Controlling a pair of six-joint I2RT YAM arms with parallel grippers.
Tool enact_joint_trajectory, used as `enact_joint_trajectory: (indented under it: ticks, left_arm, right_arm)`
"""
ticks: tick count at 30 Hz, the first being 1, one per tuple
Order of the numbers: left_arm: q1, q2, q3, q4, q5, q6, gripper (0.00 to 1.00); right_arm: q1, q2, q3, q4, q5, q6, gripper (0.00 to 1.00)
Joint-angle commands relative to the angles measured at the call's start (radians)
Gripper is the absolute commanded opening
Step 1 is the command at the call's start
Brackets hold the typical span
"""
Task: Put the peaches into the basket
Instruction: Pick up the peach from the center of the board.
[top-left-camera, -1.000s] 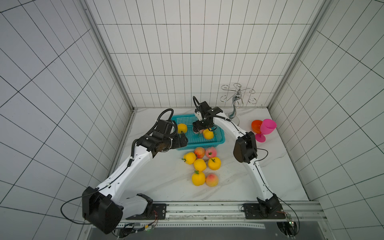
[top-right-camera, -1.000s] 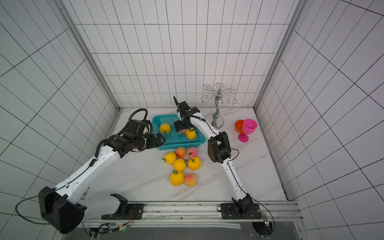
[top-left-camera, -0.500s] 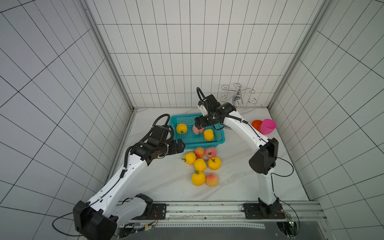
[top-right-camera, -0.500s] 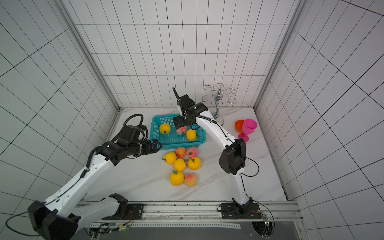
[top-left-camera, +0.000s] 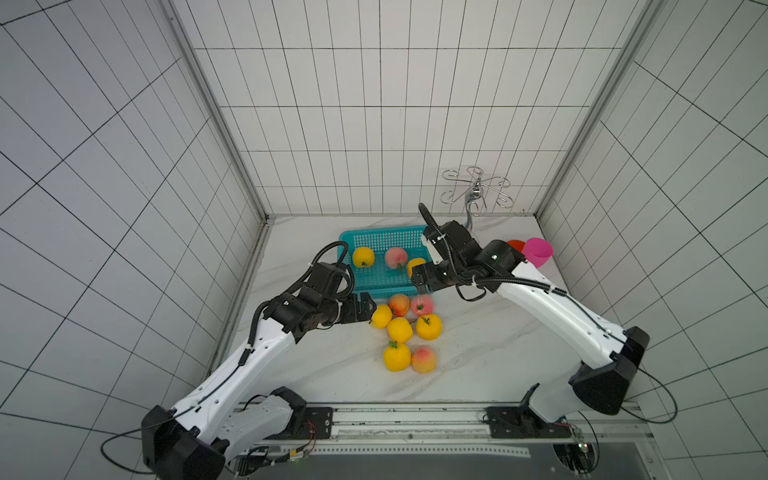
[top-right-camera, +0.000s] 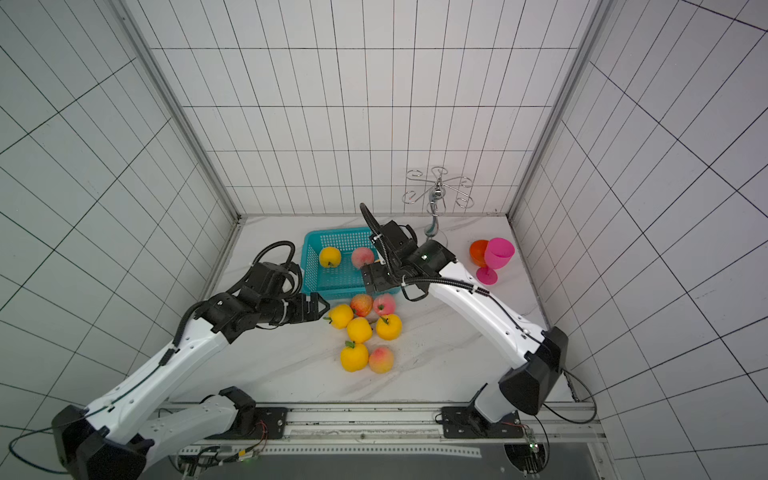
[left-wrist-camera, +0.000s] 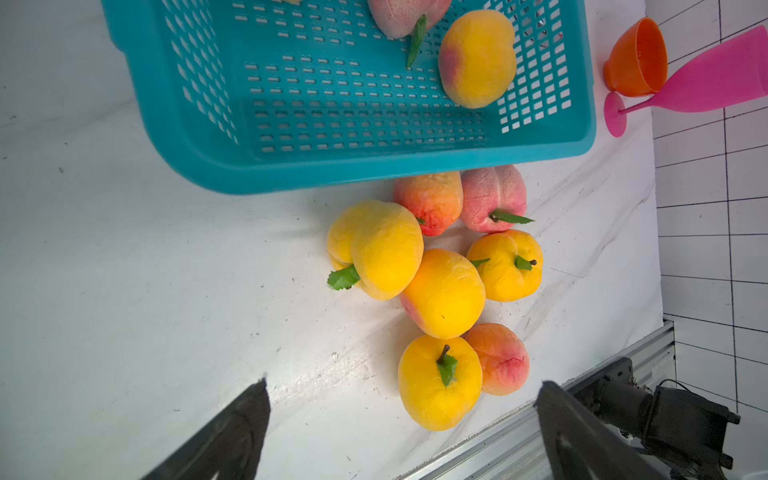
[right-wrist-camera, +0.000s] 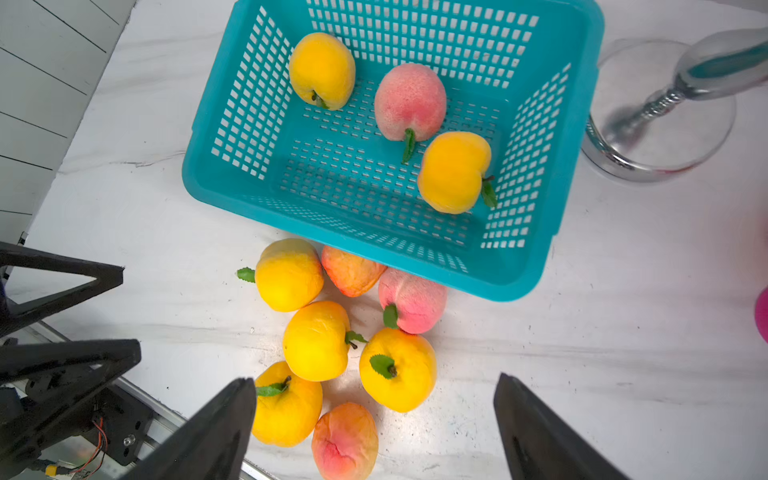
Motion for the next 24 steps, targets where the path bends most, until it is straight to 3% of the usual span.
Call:
enact_joint_trajectory:
  ticks: [1, 11, 24]
  left_arm:
    - [-0.015, 0.004, 0.001, 0.008, 0.012, -0.007, 0.98]
    - [-0.092, 0.074, 0.001, 0.066, -0.005, -0.054, 0.98]
    - [-0.215, 0.159, -0.065, 0.187, -0.102, -0.248, 0.98]
  right_arm:
    - [0.032, -0.087, -0.119, -0.029, 0.057, 0.096, 0.94]
    - [0.101, -0.311, -0.359, -0.041, 0.087, 0.192, 0.99]
    - [0.113, -0.496, -0.546, 0.013, 0.016, 0.061, 0.99]
